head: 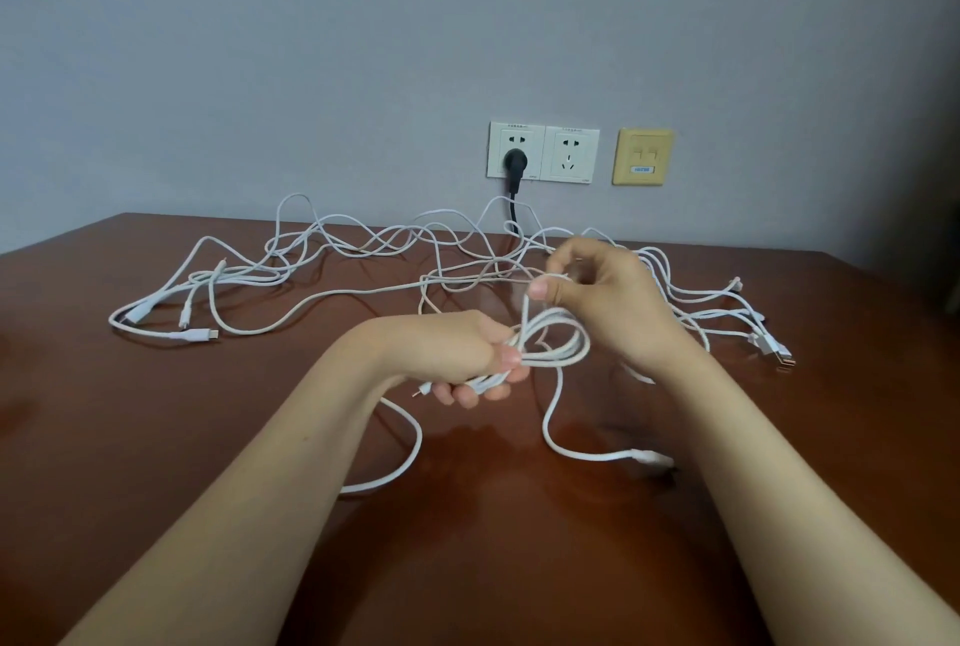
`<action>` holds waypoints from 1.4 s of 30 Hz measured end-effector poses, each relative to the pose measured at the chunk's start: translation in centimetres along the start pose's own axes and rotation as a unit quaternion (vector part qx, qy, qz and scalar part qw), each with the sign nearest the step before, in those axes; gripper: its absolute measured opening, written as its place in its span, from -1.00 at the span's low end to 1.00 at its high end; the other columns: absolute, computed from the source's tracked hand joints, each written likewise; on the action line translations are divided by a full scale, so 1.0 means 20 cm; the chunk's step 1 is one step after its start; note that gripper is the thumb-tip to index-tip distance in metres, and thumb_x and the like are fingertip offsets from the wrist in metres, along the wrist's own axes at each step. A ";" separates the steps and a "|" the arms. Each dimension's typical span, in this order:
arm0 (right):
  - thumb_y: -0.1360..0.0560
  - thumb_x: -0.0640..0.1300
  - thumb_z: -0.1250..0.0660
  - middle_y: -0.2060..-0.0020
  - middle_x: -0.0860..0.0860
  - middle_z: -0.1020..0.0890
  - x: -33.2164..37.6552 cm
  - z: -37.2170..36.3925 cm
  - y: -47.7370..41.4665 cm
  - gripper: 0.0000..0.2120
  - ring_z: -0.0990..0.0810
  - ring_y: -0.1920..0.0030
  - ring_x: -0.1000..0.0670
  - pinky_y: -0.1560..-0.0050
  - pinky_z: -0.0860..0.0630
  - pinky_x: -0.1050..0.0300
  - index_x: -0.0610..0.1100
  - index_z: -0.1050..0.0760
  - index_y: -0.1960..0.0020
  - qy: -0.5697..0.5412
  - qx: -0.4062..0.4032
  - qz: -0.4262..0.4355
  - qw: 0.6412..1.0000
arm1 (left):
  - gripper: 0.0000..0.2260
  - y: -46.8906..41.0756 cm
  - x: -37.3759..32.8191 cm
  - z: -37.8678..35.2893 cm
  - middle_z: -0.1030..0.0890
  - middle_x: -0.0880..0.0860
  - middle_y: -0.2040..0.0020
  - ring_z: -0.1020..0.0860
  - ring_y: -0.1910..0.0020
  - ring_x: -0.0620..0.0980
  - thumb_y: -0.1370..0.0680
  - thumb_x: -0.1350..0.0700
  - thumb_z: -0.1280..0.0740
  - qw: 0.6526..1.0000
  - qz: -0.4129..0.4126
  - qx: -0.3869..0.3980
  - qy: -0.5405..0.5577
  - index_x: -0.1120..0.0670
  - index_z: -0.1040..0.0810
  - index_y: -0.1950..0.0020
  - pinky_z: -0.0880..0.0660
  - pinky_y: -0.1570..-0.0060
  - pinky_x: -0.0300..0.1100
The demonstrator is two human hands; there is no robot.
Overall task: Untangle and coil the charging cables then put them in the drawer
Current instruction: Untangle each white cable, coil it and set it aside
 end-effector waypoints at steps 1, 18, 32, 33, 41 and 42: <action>-0.38 -0.20 -0.45 0.42 -0.09 -0.46 0.01 0.01 0.00 -0.80 -0.37 0.41 0.03 0.30 -0.33 0.14 -0.05 -0.48 0.34 -0.038 0.001 -0.002 0.999 | -0.72 0.01 0.00 0.00 -0.35 -0.01 0.37 -0.25 0.59 -0.22 -0.67 0.16 0.01 1.000 -0.022 0.008 0.016 0.08 -0.32 0.22 -0.13 0.57 -0.41; -0.61 0.09 -0.02 0.34 -0.03 -0.41 0.11 -0.14 0.08 -0.59 -0.42 0.11 -0.17 0.13 -0.27 0.08 -0.02 -0.21 0.37 0.276 0.157 -0.017 0.948 | -0.72 -0.06 0.03 0.06 -0.40 0.03 0.36 -0.26 0.49 -0.07 -0.64 0.18 -0.05 0.916 -0.043 -0.335 0.215 0.06 -0.37 0.25 -0.16 0.58 -0.39; -0.63 -0.04 -0.01 -0.18 -0.14 -0.51 0.17 -0.13 0.13 -0.71 -0.45 -0.18 -0.22 0.06 -0.25 0.08 -0.07 -0.44 -0.19 0.430 0.203 0.079 0.876 | -0.95 -0.09 0.08 0.00 -0.56 0.17 -0.06 -0.49 -0.09 0.24 -0.51 0.17 -0.18 0.913 0.030 -0.340 -0.223 0.02 -0.37 0.10 -0.30 0.15 -0.14; -0.63 -0.03 -0.02 -0.20 -0.09 -0.52 0.17 -0.11 0.12 -0.71 -0.45 -0.20 -0.19 0.04 -0.28 0.09 -0.01 -0.46 -0.21 0.420 0.191 0.082 0.883 | -0.91 -0.09 0.08 0.00 -0.55 0.17 -0.06 -0.49 -0.09 0.24 -0.49 0.19 -0.19 0.914 0.032 -0.327 -0.239 0.01 -0.37 0.08 -0.30 0.15 -0.13; -0.50 0.10 -0.26 0.30 0.07 -0.57 0.10 -0.02 0.07 -0.80 -0.51 0.09 -0.05 0.16 -0.32 0.11 0.03 -0.58 0.14 0.287 0.069 0.048 0.954 | -0.70 -0.06 0.05 -0.02 -0.52 0.09 -0.17 -0.48 -0.16 0.17 -0.55 0.18 -0.17 0.903 -0.015 -0.262 -0.342 -0.06 -0.41 -0.25 -0.31 0.09 -0.14; -0.47 0.10 -0.31 0.38 0.10 -0.52 0.10 -0.01 0.07 -0.83 -0.50 0.16 -0.02 0.19 -0.30 0.12 0.05 -0.57 0.20 0.251 0.058 0.041 0.965 | -0.66 -0.05 0.04 -0.01 -0.51 0.07 -0.19 -0.47 -0.19 0.15 -0.56 0.18 -0.17 0.903 -0.022 -0.260 -0.341 -0.09 -0.39 -0.29 -0.30 0.08 -0.16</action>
Point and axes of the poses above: each hand's wrist, its own y-axis away from the middle knuckle, its own z-axis out of the back of the hand, x = y × z, the point moved 1 cm from there along -y, towards the middle knuckle
